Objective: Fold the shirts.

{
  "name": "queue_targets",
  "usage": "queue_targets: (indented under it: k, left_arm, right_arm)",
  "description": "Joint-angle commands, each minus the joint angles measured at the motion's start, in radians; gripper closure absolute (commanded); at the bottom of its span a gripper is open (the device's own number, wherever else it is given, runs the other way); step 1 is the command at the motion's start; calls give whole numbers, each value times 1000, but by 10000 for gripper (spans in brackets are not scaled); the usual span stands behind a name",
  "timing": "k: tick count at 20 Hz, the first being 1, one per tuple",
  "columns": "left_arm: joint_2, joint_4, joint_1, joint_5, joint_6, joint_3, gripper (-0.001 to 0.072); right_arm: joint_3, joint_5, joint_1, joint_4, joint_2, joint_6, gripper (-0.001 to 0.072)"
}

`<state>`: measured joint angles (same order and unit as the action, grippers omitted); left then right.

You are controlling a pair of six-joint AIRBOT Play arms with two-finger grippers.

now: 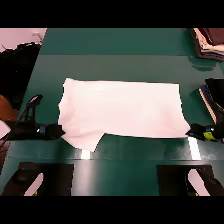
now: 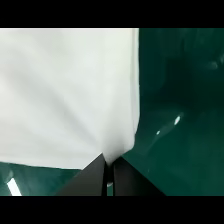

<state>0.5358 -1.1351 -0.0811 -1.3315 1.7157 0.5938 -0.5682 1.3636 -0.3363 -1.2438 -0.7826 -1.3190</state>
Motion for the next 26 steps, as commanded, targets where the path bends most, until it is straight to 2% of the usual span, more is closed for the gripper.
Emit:
queue_targets:
  k: [1, 4, 8, 10, 15, 20, 21, 22, 23, 26]
  left_arm:
    - [-111, 21, 0, -214, 49, 4, 686]
    - [-77, 31, 0, -110, 26, 8, 686]
    - [127, 19, 0, 119, -101, 49, 686]
    - [262, -9, 0, 241, -125, 103, 685]
    - [573, -17, 0, 446, -147, 282, 684]
    - [749, -16, 0, 560, -153, 402, 682]
    - [759, -16, 0, 572, -153, 412, 554]
    - [761, -16, 0, 581, -152, 418, 266]
    - [760, -16, 0, 568, -153, 430, 158]
    - [760, -16, 0, 447, -153, 496, 160]
  right_arm:
    - [-16, 125, 1, -96, 140, -13, 697]
    - [-115, 129, 4, -82, 128, -43, 697]
    - [-272, 80, 4, -3, -70, -42, 697]
    - [-354, 27, 18, 53, -188, -40, 697]
    - [-574, -51, 175, 59, -493, -39, 696]
    - [-777, -82, 226, 116, -727, -42, 692]
    - [-814, -77, 226, 141, -759, -42, 609]
    - [-848, -69, 216, 157, -785, -42, 396]
    - [-882, -47, 202, 161, -803, -42, 325]
    - [-926, 41, 141, 162, -806, 1, 325]
